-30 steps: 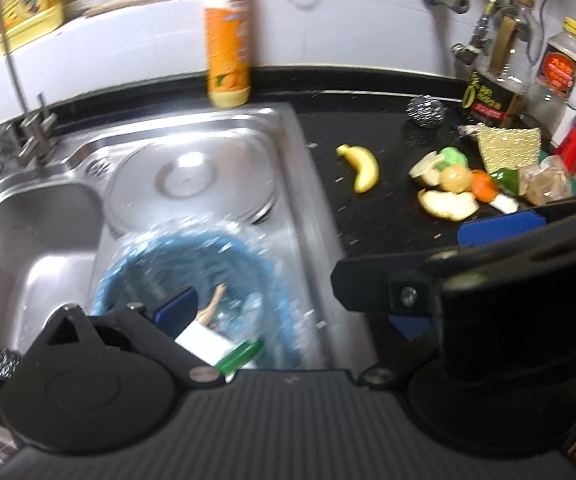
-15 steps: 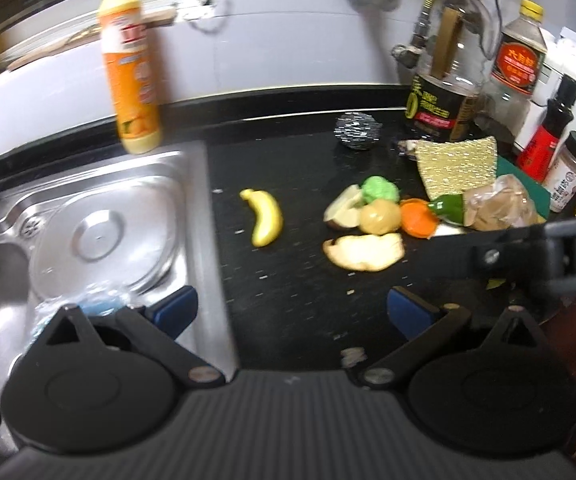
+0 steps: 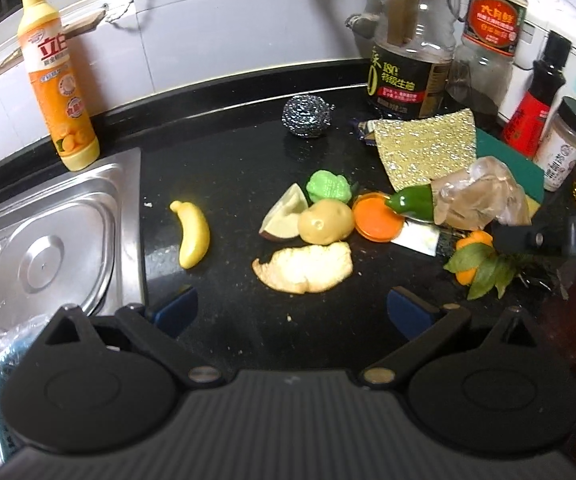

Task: Collect trash
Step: 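Move both tools back to the counter toward the orange peel and leaves, then grasp the orange peel with the left tool while the right tool grasps green leaves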

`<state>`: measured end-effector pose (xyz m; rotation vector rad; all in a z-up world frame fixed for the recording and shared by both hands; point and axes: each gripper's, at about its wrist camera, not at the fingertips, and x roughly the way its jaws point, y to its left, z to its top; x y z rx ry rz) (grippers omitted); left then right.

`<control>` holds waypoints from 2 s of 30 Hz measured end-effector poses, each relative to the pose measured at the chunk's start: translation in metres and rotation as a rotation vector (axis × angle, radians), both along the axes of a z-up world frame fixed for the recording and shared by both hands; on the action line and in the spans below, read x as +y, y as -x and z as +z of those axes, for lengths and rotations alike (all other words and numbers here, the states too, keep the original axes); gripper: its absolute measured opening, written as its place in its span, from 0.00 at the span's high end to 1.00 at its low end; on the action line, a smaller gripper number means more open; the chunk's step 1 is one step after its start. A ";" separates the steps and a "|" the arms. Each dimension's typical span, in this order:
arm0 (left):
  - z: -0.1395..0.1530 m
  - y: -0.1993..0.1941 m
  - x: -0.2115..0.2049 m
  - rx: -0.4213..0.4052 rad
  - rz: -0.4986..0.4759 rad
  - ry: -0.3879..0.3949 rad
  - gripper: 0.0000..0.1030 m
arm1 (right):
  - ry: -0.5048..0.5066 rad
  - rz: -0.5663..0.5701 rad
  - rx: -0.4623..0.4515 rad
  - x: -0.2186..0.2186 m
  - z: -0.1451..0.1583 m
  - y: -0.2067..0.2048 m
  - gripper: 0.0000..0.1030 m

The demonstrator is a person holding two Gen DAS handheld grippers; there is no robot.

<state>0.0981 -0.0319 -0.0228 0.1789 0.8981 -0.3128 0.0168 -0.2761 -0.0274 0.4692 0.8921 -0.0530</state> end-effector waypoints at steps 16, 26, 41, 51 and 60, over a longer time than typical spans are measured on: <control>-0.019 -0.040 0.007 0.032 -0.001 -0.018 0.07 | -0.153 0.072 0.019 0.025 -0.011 -0.034 0.44; -0.028 -0.047 -0.004 0.057 -0.069 -0.027 0.11 | -0.168 -0.009 0.031 0.006 -0.019 -0.028 0.44; -0.029 -0.038 -0.005 0.082 -0.180 -0.004 0.48 | -0.273 0.121 0.022 0.050 -0.020 -0.031 0.44; -0.026 -0.036 -0.001 0.084 -0.181 0.014 0.48 | -0.176 0.070 0.025 0.038 -0.014 -0.030 0.52; -0.025 -0.031 -0.017 0.128 -0.286 0.042 0.88 | -0.190 0.080 0.073 0.037 -0.030 -0.029 0.86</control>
